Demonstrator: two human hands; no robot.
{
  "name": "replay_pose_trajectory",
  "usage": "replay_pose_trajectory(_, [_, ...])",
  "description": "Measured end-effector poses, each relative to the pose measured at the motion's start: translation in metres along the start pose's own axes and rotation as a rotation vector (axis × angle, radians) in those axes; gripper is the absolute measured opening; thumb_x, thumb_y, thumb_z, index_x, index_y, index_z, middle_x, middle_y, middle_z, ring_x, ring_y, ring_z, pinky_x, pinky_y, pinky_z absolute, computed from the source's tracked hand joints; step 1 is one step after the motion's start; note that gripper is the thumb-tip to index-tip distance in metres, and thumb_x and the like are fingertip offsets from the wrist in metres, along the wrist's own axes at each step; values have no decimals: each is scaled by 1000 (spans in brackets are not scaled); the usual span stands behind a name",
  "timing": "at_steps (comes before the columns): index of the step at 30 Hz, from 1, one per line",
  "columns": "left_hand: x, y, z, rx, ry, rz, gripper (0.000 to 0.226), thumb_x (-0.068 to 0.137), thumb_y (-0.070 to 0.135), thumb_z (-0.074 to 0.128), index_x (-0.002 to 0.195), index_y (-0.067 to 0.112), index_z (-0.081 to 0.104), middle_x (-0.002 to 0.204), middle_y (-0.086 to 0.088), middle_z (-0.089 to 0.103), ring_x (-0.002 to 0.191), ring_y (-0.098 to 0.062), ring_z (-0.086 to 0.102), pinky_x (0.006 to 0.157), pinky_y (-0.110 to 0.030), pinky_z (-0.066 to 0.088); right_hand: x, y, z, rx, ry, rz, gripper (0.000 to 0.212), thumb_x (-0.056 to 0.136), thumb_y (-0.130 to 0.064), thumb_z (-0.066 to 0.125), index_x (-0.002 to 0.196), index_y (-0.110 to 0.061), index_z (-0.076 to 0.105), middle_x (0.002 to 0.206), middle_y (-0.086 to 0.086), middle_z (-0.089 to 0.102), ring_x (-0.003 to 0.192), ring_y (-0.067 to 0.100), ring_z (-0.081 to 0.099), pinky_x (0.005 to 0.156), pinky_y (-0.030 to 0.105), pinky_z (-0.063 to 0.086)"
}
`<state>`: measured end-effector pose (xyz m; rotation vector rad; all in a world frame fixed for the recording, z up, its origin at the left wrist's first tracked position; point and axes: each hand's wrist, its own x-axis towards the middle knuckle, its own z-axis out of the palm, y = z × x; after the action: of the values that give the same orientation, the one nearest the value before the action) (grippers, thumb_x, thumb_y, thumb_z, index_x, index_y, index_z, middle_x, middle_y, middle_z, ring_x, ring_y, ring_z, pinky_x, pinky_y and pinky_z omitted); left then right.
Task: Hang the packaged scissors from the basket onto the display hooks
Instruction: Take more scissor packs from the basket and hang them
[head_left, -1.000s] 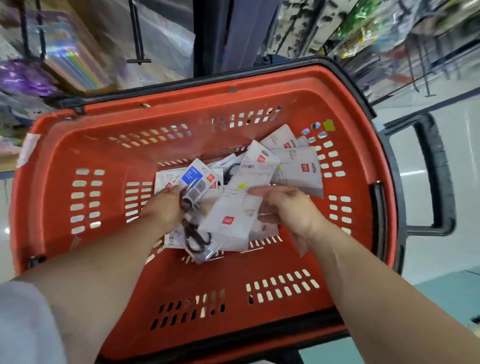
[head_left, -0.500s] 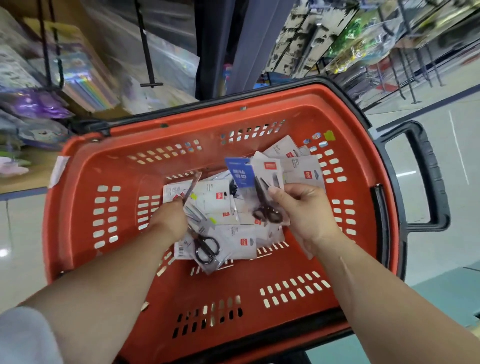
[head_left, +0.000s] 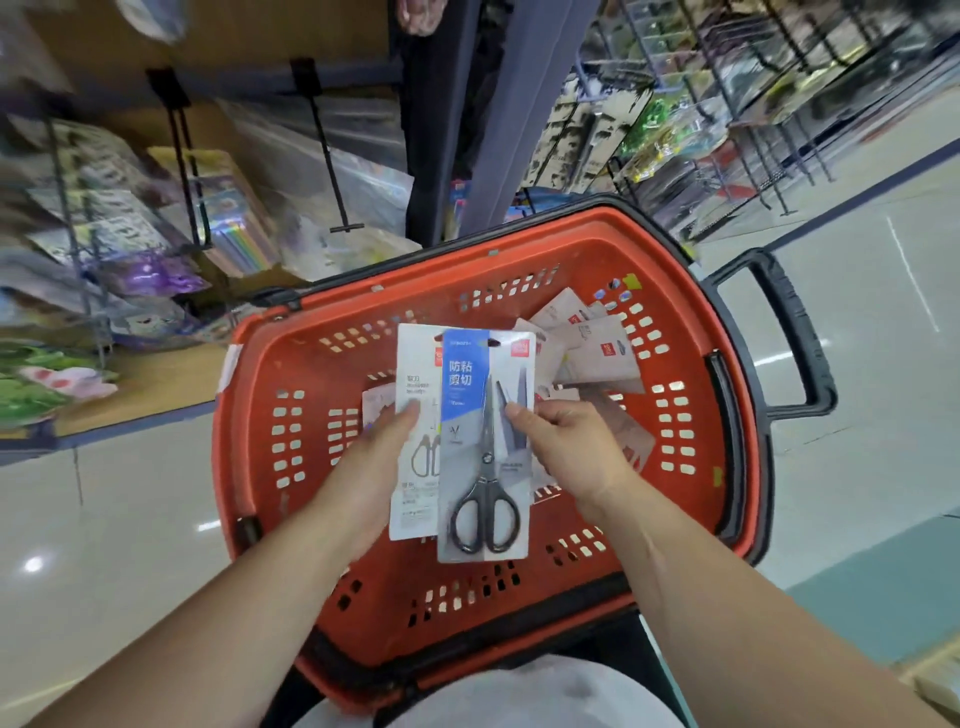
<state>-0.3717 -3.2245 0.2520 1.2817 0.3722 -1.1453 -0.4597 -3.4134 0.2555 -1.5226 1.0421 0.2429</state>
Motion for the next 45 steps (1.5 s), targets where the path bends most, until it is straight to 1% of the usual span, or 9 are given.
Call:
replay_pose_trajectory(4, [-13,5,-6,-270,-140,-128,74,95,72,36,142,23,64,136,-11,71,127,-31,67,107,-52,47,-8,-6,18,51,10,-96,63,93,-42,73,83,17,56,80,38,57,67,23,50,66,36,43])
replay_pose_trajectory(10, [-9,-10,-10,-410,-98,-148,61,104,54,43,145,13,62,145,-21,62,136,-42,57,121,-59,35,0,-7,39,2,-82,-84,23,104,-26,63,91,-10,73,90,22,73,74,25,65,70,33,54])
replay_pose_trajectory(18, [-7,-35,21,-607,-40,-99,67,96,51,47,148,10,59,153,-22,54,135,-40,55,121,-53,34,9,-2,30,-61,-172,-85,31,96,-41,60,102,-13,73,98,17,76,94,41,72,82,56,60])
replay_pose_trajectory(23, [-4,-39,48,-345,113,-33,46,101,42,52,134,14,70,133,-15,72,114,-31,70,102,-47,51,27,-1,-6,-117,-241,-116,20,108,-25,52,113,-17,69,91,5,70,76,21,61,66,26,51])
replay_pose_trajectory(27, [-2,-48,61,-224,253,27,38,89,30,73,125,17,69,108,-10,75,84,-23,74,67,-39,61,31,-2,-13,-101,-360,-96,25,111,-19,47,123,-15,68,111,1,75,100,16,70,92,26,56])
replay_pose_trajectory(31, [-9,-48,54,-145,310,81,45,83,14,77,127,15,69,115,-10,79,98,-26,78,87,-43,60,28,-3,-10,-122,-456,7,39,109,-38,46,140,-19,61,137,-6,64,128,13,58,117,35,42])
replay_pose_trajectory(35, [-22,-51,30,-84,380,49,42,80,9,81,121,11,74,110,-13,80,100,-34,78,91,-48,59,31,-3,3,-171,-623,82,23,112,-35,44,116,-33,66,101,-27,72,95,-2,69,82,11,52])
replay_pose_trajectory(39, [-41,-57,-2,-75,653,91,29,85,4,81,112,14,78,104,-9,82,95,-29,79,90,-44,60,63,14,28,-370,-532,21,30,108,-39,50,117,-19,70,117,3,74,109,24,69,94,39,53])
replay_pose_trajectory(45, [-69,-52,-29,-114,830,185,31,89,-2,75,108,22,78,99,-1,83,92,-24,80,83,-38,61,119,43,50,-1004,-502,-43,61,103,-46,56,150,-7,50,154,15,50,139,33,50,107,31,41])
